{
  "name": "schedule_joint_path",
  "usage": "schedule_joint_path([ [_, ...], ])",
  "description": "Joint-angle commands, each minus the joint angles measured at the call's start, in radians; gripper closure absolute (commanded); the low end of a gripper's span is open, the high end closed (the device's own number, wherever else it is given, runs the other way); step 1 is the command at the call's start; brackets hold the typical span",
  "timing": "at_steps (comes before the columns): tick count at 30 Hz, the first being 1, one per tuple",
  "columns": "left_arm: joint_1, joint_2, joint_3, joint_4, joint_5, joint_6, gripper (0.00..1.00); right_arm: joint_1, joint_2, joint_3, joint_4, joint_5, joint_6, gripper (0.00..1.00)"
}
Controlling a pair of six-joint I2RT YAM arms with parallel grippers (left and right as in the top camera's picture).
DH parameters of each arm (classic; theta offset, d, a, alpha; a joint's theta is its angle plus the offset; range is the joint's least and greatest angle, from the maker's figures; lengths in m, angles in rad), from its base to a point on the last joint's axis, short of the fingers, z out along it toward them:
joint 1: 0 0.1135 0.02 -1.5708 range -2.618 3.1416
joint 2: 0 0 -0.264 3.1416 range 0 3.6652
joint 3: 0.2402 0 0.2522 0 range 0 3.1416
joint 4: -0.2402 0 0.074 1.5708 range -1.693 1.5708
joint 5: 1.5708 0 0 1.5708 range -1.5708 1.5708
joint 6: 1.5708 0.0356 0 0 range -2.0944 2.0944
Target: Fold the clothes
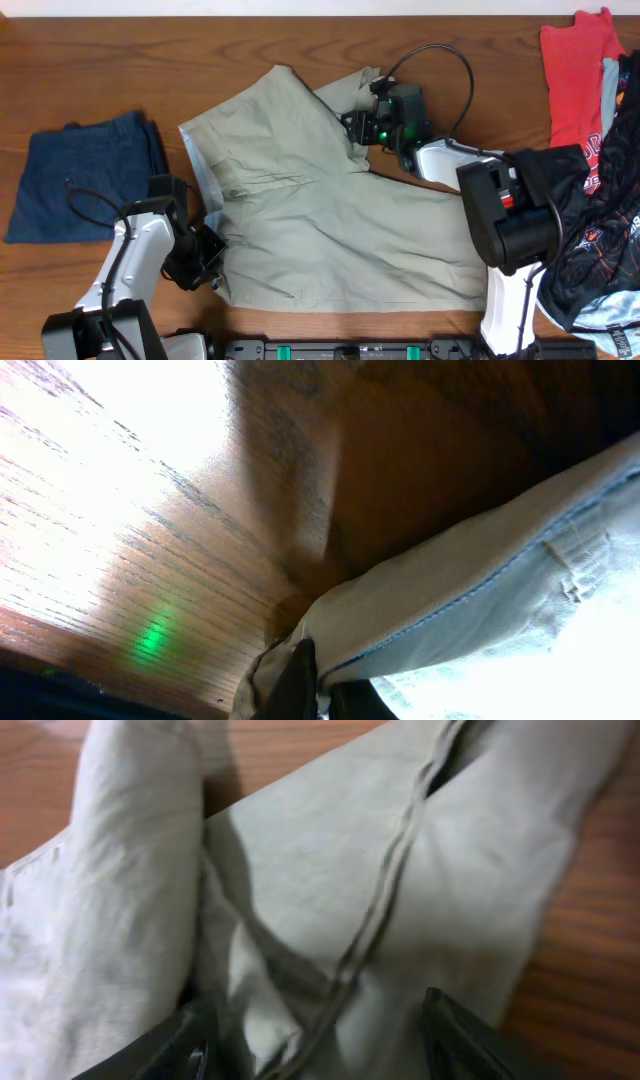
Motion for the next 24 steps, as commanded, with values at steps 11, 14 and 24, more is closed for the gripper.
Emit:
schedule_joint_path([
  [11,-0.004,-0.005,-0.001,0.002,0.012,0.014,0.94,0.039,0.011,0.002,-0.009,-0.101,0.015,0.91],
  [14,-0.004,-0.005,-0.001,0.002,0.012,0.014,0.94,0.039,0.011,0.002,0.015,-0.101,0.019,0.99],
  [24,-0.004,-0.005,-0.002,0.005,0.013,0.014,0.94,-0.107,-0.029,0.263,0.187,-0.021,0.060,0.51],
])
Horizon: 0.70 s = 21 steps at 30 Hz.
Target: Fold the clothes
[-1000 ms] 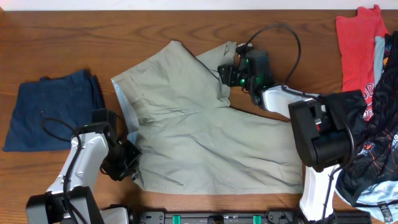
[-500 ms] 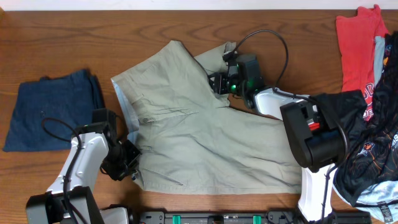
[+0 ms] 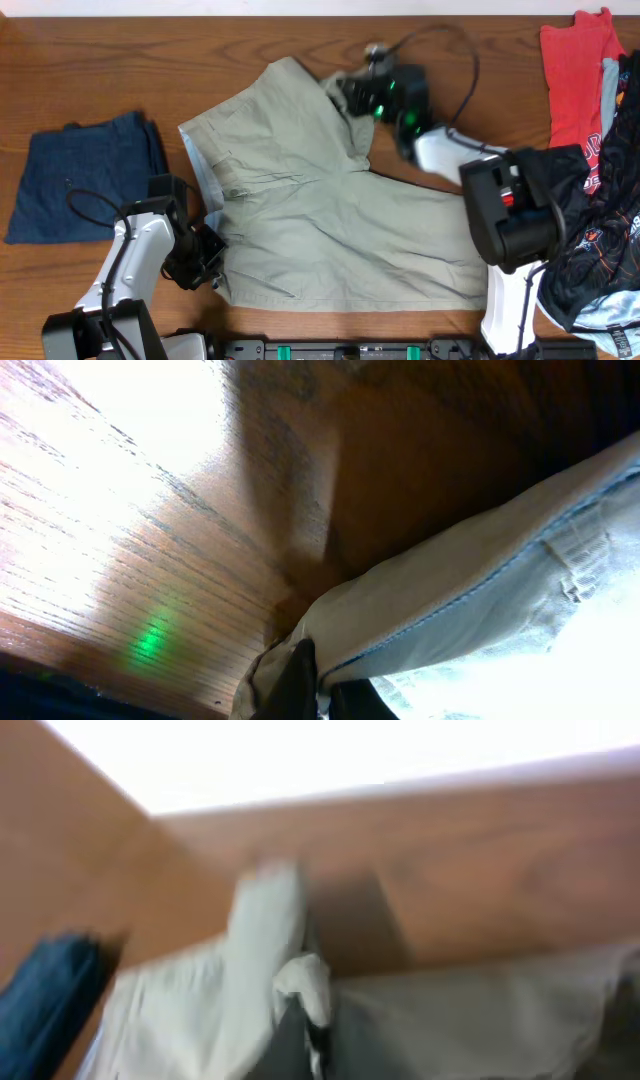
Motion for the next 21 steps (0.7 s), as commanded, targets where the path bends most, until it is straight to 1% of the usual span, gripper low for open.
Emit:
schedule_joint_path([
  [1,-0.004,-0.005,-0.001,0.000,0.010,0.014,0.94,-0.102,-0.033,0.178,-0.084,0.056,0.009,0.41],
  [2,-0.004,-0.005,-0.001,0.000,0.010,0.014,0.94,-0.121,-0.033,0.220,-0.145,0.056,0.008,0.32],
  [3,-0.004,-0.005,-0.001,0.001,0.010,0.014,0.94,-0.135,-0.033,0.249,-0.199,0.056,0.007,0.10],
  [4,-0.004,-0.005,-0.002,0.002,0.010,0.014,0.94,-0.148,-0.034,0.275,-0.262,0.049,0.004,0.01],
  [8,-0.004,-0.005,-0.001,0.010,0.010,0.014,0.94,-0.190,-0.034,0.304,-0.501,-0.013,-0.041,0.01],
  [10,-0.004,-0.005,-0.001,0.012,0.010,0.014,0.94,-0.201,-0.032,0.303,-0.637,-0.010,-0.061,0.01],
  [13,-0.004,-0.005,-0.001,0.012,0.010,0.014,0.94,-0.197,-0.031,0.293,-0.812,-0.015,-0.142,0.01],
  [15,-0.004,-0.005,-0.001,0.012,0.010,0.014,0.94,-0.175,-0.031,0.283,-0.903,-0.045,-0.219,0.01],
  [18,-0.004,-0.005,-0.001,0.013,0.010,0.014,0.94,-0.130,-0.031,0.267,-1.019,-0.067,-0.312,0.04],
  [21,-0.004,-0.005,-0.001,0.012,0.010,0.014,0.94,-0.086,-0.029,0.253,-1.069,-0.060,-0.362,0.07],
])
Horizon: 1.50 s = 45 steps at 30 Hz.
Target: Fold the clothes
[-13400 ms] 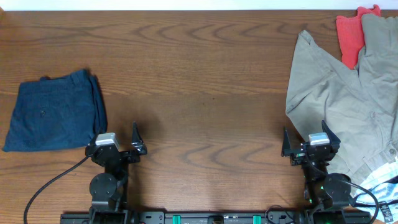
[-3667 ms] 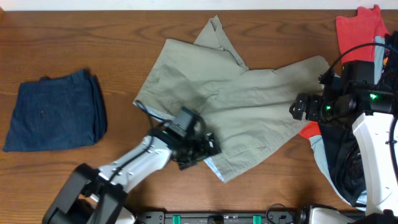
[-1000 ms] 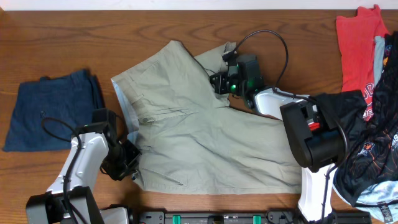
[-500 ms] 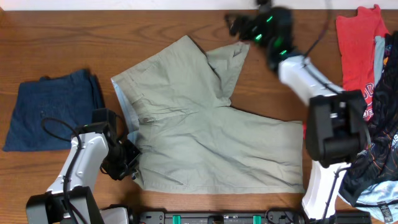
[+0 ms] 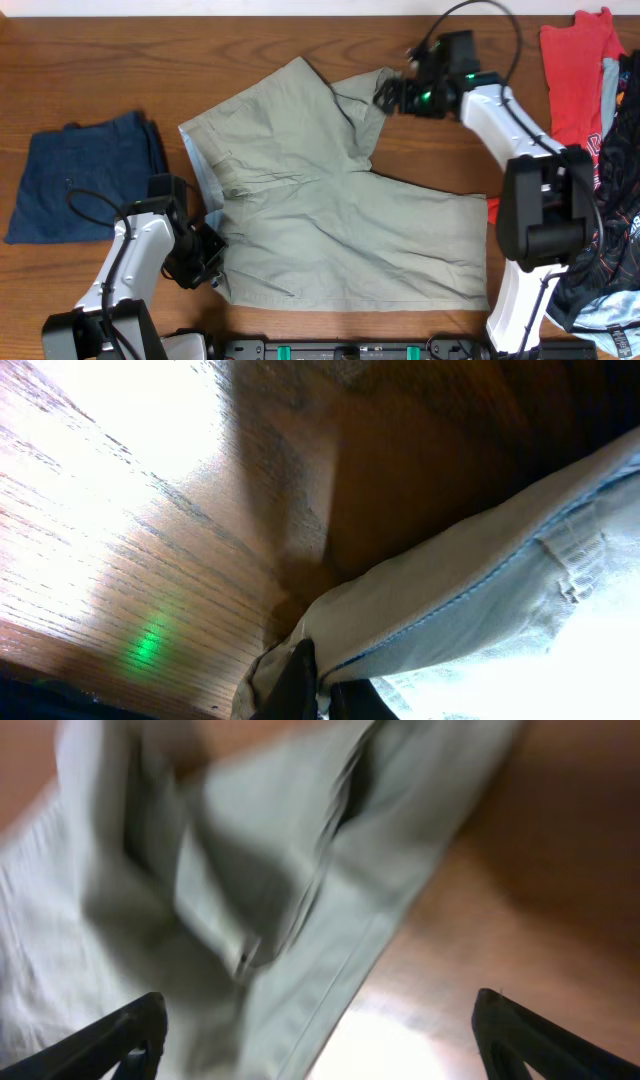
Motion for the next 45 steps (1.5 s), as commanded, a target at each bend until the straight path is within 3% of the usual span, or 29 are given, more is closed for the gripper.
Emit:
schedule_joint_path([
  [1,-0.004,-0.005,-0.001,0.002,0.010,0.014,0.94,0.075,0.005,-0.027,-0.014,-0.031,-0.131,0.08],
  [11,-0.004,-0.005,-0.001,0.002,0.010,0.014,0.94,0.216,0.036,-0.040,0.073,0.291,-0.160,0.23],
  [17,-0.004,-0.005,-0.002,0.002,0.010,0.014,0.94,0.242,0.039,-0.040,0.152,0.418,-0.159,0.25],
  [25,-0.004,-0.005,-0.001,0.006,0.010,0.014,0.94,0.218,0.007,-0.037,0.212,0.344,-0.131,0.18],
  [37,-0.004,-0.005,-0.001,0.013,0.010,0.014,0.94,0.140,0.021,-0.037,0.161,0.317,-0.135,0.27],
  [45,-0.004,-0.005,-0.001,0.013,0.010,0.014,0.94,0.177,0.052,-0.038,0.169,0.222,-0.193,0.22],
])
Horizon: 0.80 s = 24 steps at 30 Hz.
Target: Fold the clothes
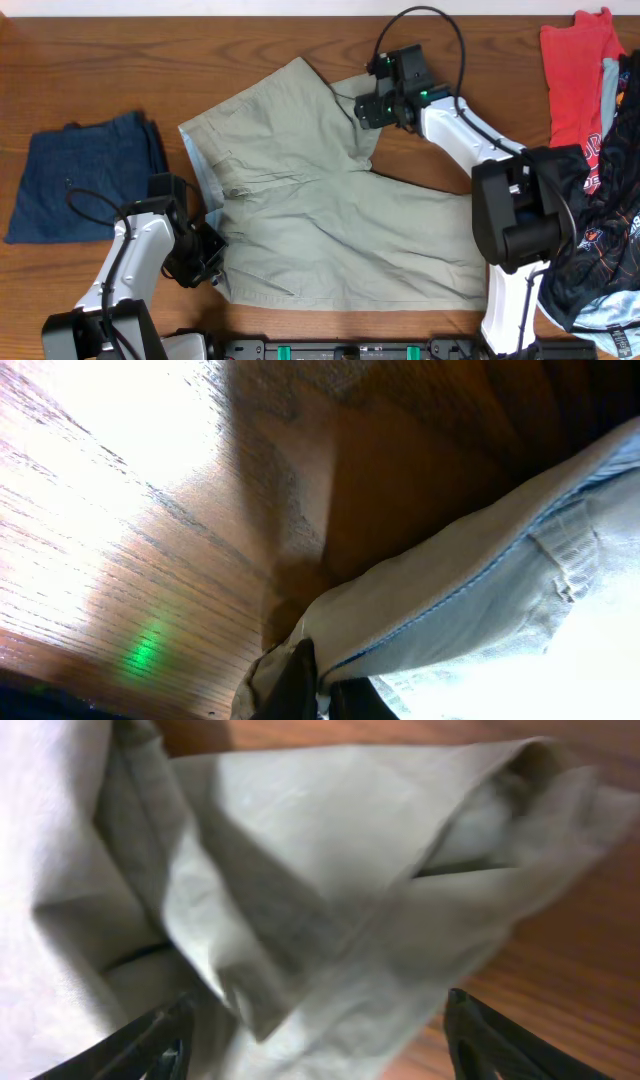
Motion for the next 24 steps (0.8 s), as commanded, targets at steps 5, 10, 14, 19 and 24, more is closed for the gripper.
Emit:
schedule_joint_path([
  [5,-0.004,-0.005,-0.001,0.001,0.010,0.014,0.94,0.041,0.021,-0.003,0.007,-0.039,-0.055,0.25],
  [10,-0.004,-0.005,-0.001,0.001,0.010,0.014,0.94,0.045,0.050,-0.003,0.030,-0.039,-0.051,0.46],
  [14,-0.004,-0.005,-0.002,0.001,0.010,0.014,0.94,0.045,0.075,-0.003,0.042,-0.038,-0.048,0.72],
  [19,-0.004,-0.005,-0.001,0.001,0.010,0.014,0.94,0.045,0.067,0.008,0.138,-0.038,-0.034,0.99],
  [24,-0.004,-0.005,-0.001,0.001,0.010,0.014,0.94,0.027,0.048,0.110,0.404,0.084,0.057,0.99],
])
